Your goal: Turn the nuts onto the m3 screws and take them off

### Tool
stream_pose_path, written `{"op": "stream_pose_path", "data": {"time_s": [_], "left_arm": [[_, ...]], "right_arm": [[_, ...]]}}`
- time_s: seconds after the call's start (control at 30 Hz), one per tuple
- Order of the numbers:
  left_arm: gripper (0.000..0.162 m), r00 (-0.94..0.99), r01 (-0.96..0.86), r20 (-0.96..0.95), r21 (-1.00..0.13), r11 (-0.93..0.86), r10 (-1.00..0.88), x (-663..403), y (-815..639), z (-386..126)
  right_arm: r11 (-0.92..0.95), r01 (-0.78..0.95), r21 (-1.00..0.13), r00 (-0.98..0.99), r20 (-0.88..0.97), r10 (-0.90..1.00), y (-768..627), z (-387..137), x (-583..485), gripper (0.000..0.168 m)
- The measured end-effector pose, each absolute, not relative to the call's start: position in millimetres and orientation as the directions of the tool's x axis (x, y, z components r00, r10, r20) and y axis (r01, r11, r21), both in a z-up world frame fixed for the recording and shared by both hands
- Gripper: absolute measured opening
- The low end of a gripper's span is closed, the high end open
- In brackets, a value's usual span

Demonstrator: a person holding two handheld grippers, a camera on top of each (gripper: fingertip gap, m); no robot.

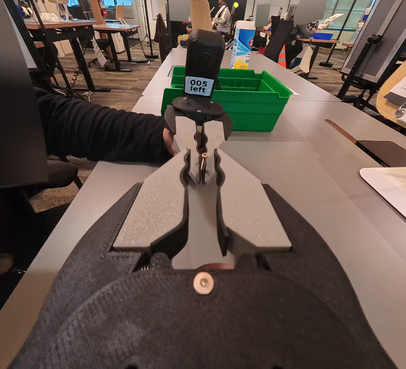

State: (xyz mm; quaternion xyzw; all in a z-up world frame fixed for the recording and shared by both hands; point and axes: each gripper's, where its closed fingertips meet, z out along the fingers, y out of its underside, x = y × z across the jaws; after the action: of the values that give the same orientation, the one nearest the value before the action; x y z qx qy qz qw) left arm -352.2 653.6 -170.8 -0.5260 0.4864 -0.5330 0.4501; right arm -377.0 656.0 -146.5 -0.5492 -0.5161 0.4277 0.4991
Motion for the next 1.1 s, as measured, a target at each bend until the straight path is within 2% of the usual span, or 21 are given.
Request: {"op": "stream_pose_path", "data": {"time_s": [1.1], "left_arm": [[0.0,-0.091,-0.041,0.119,-0.992,-0.116,-0.989,-350.8,643.8,-171.4]], "right_arm": [[0.022,0.123,-0.992,0.019,0.025,1.0,648.4,-147.9,-376.4,0.002]]}}
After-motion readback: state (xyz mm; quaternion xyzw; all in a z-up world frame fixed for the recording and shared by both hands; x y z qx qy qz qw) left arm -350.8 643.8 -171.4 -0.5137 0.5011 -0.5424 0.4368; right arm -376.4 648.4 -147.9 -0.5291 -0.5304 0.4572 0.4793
